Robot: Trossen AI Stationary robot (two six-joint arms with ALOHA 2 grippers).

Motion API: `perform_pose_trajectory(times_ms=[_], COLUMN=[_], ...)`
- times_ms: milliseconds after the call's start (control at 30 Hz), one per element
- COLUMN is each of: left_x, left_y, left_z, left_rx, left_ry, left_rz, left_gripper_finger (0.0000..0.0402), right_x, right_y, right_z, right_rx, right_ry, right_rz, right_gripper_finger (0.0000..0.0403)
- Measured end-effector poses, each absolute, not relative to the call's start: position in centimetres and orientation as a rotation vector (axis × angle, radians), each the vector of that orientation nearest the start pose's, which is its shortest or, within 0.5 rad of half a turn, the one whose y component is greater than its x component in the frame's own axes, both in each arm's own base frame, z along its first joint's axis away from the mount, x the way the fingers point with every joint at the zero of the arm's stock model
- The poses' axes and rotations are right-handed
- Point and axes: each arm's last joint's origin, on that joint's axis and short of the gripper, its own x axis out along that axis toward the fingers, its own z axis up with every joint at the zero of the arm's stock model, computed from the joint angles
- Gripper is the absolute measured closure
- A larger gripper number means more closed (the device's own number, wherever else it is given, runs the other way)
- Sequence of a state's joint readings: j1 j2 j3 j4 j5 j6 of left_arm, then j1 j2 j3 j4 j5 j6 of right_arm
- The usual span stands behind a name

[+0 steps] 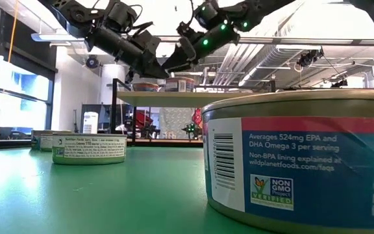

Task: Stack canned seafood by type on shelf
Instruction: Put the blue tuna can on the shelf aligned with the other blue tuna can

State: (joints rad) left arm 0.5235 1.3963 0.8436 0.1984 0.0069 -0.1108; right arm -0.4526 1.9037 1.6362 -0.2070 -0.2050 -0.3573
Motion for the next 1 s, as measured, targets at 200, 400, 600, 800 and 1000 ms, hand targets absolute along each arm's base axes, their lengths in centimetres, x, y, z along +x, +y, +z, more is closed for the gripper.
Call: perform_pose_trajectory(times_ms=[200, 400, 600, 800, 1000], left_x=[25.8, 26.8, 27.7, 27.6, 27.1], left_y=[13.4, 11.1, 11.0, 12.3, 13.1], left_z=[27.7, 27.3, 25.5, 24.6, 24.8], left_rx=[-0.167, -0.165, -0.172, -0.162, -0.117], left_ry=[0.234, 0.284, 0.367, 0.4, 0.407], left_rz=[0.488, 0.335, 0.354, 0.444, 0.551], left_gripper_finger=[0.0401, 0.0401, 0.0401, 0.0401, 0.0401], right_x=[37.0, 34.5, 35.5, 36.1, 35.9], right_y=[-17.9, -18.2, -19.9, -20.0, -18.5], right_z=[33.2, 33.4, 30.8, 29.2, 30.4], right_rx=[-0.221, -0.212, -0.14, -0.11, -0.09], right_ry=[0.612, 0.803, 0.85, 0.89, 0.855], right_rz=[-0.296, -0.453, -0.532, -0.479, -0.361], right_gripper_finger=[0.0008, 0.0026, 0.0061, 0.0083, 0.0084])
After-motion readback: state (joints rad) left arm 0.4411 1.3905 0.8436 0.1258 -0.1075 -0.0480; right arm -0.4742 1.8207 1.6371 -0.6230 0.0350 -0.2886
